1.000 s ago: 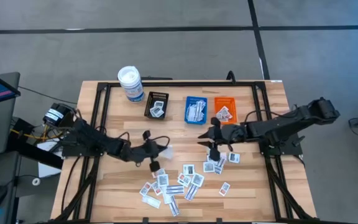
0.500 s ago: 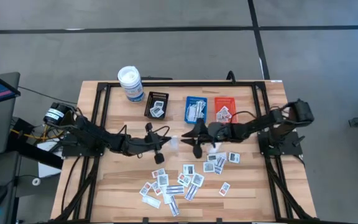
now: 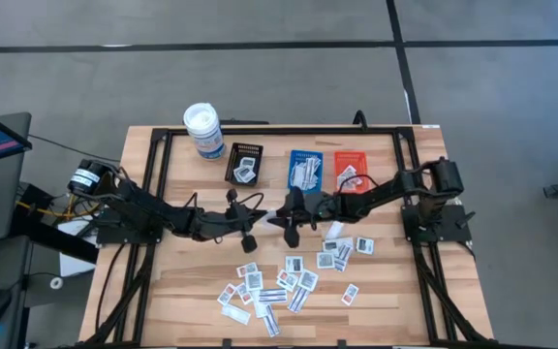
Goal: Pick & Place First Aid Supplies
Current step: Put the blue bandage into the blue bin, then put the orange ointment pack into the orange bin
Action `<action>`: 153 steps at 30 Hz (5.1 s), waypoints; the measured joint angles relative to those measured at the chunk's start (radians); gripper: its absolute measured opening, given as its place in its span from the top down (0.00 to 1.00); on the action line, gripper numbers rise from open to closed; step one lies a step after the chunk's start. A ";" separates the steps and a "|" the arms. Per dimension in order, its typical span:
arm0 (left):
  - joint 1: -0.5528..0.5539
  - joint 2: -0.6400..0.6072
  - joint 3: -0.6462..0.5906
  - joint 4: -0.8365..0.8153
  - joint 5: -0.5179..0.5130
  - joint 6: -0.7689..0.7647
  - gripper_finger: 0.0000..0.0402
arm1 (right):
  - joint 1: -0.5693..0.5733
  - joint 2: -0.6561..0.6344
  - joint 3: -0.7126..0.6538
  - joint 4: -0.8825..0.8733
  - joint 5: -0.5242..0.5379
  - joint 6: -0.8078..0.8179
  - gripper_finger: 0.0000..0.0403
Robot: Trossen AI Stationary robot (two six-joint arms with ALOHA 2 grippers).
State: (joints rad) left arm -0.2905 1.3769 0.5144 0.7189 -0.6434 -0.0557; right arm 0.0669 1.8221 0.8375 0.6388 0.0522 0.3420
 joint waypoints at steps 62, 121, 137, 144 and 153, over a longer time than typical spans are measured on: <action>0.045 0.000 -0.001 0.225 0.332 -0.001 0.98 | 0.055 -0.198 0.000 -0.267 -0.078 -0.158 1.00; 0.045 -0.001 0.000 0.232 0.330 -0.001 0.97 | -0.421 -0.199 0.000 -0.590 -0.052 0.070 0.91; 0.045 -0.001 -0.001 0.231 0.330 -0.001 0.97 | -0.389 -0.316 0.101 -0.667 -0.052 -0.117 0.75; 0.043 -0.001 -0.001 0.224 0.330 -0.001 0.97 | -0.221 -0.470 0.102 -0.751 -0.045 -0.223 0.75; 0.043 -0.001 -0.001 0.224 0.330 -0.001 0.97 | 0.002 -0.542 0.074 -0.758 0.157 -0.297 0.75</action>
State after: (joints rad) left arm -0.2478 1.3762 0.5133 0.9431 -0.3130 -0.0566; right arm 0.0685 1.2799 0.9112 -0.1196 0.2092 0.0445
